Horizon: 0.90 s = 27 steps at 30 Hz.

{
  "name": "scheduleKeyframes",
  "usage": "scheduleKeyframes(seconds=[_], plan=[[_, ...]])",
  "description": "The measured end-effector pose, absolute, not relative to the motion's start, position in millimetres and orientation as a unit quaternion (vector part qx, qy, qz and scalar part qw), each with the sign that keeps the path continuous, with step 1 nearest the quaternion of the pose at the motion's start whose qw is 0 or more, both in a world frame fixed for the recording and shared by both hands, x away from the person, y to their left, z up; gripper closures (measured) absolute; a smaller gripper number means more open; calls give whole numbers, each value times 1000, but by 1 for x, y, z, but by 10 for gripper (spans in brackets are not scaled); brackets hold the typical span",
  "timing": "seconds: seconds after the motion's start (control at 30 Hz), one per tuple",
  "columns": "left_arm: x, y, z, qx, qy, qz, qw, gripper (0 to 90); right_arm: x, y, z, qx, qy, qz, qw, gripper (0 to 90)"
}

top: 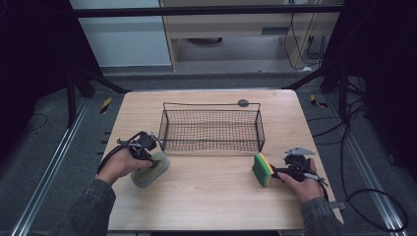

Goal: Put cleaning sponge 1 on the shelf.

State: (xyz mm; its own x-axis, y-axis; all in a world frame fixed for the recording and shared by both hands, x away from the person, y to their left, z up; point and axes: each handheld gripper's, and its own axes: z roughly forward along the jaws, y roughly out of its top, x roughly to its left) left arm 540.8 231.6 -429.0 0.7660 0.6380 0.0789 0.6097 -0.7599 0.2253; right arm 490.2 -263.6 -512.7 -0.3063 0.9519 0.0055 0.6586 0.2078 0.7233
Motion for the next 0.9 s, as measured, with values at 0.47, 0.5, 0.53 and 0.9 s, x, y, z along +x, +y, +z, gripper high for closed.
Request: scheduleKeyframes(seconds=[0.47, 0.5, 0.53, 0.9], plan=[[538, 237, -431, 936, 330, 79, 98, 697, 490, -264, -513, 539, 745, 320, 228, 5], [538, 237, -431, 936, 330, 79, 98, 698, 490, -264, -513, 539, 745, 320, 228, 5], [535, 238, -430, 936, 328, 82, 102, 698, 490, -264, -513, 539, 745, 320, 228, 5], [510, 242, -401, 935, 286, 150, 149, 701, 491, -265, -513, 534, 749, 320, 229, 4]])
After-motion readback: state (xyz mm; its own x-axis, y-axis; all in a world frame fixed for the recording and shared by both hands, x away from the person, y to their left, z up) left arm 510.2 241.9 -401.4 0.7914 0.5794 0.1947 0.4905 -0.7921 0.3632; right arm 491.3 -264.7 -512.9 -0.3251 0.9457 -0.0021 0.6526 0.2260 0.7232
